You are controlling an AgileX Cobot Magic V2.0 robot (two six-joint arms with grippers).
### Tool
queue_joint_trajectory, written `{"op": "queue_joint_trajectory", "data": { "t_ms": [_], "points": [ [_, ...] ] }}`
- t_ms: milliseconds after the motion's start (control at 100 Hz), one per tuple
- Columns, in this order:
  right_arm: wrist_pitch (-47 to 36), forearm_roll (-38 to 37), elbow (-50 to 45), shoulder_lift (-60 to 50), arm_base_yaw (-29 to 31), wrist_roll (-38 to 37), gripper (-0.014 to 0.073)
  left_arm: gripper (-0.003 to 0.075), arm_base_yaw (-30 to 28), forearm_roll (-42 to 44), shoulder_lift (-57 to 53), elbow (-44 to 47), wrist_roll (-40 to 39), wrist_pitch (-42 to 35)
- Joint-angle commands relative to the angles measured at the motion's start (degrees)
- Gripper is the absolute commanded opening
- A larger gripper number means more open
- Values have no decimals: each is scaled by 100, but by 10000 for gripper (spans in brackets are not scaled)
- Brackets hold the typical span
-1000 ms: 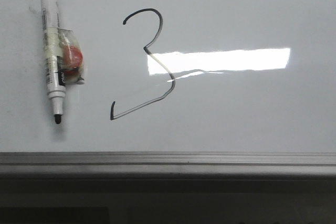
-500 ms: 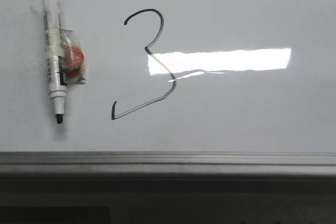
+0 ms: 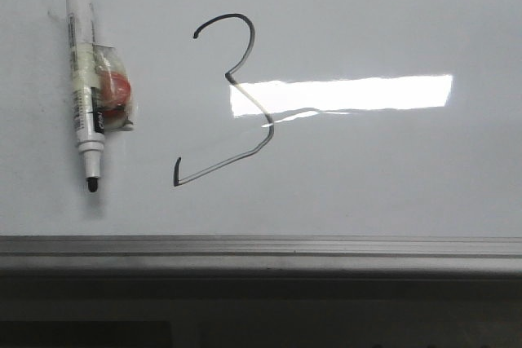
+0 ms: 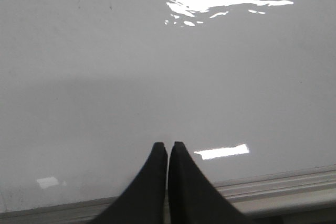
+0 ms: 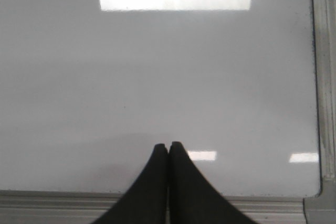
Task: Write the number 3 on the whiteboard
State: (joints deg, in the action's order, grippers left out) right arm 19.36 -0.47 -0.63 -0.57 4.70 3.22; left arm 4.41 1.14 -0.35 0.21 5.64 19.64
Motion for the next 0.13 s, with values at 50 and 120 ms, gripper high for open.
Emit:
{"op": "queue_joint_trajectory", "data": {
  "t_ms": [50, 120],
  "points": [
    [-73, -16, -129, -93, 33, 37, -64, -20, -18, 10, -141, 196, -38, -279],
    [-73, -16, -129, -93, 33, 37, -64, -20, -18, 10, -141, 196, -38, -279]
  ]
}}
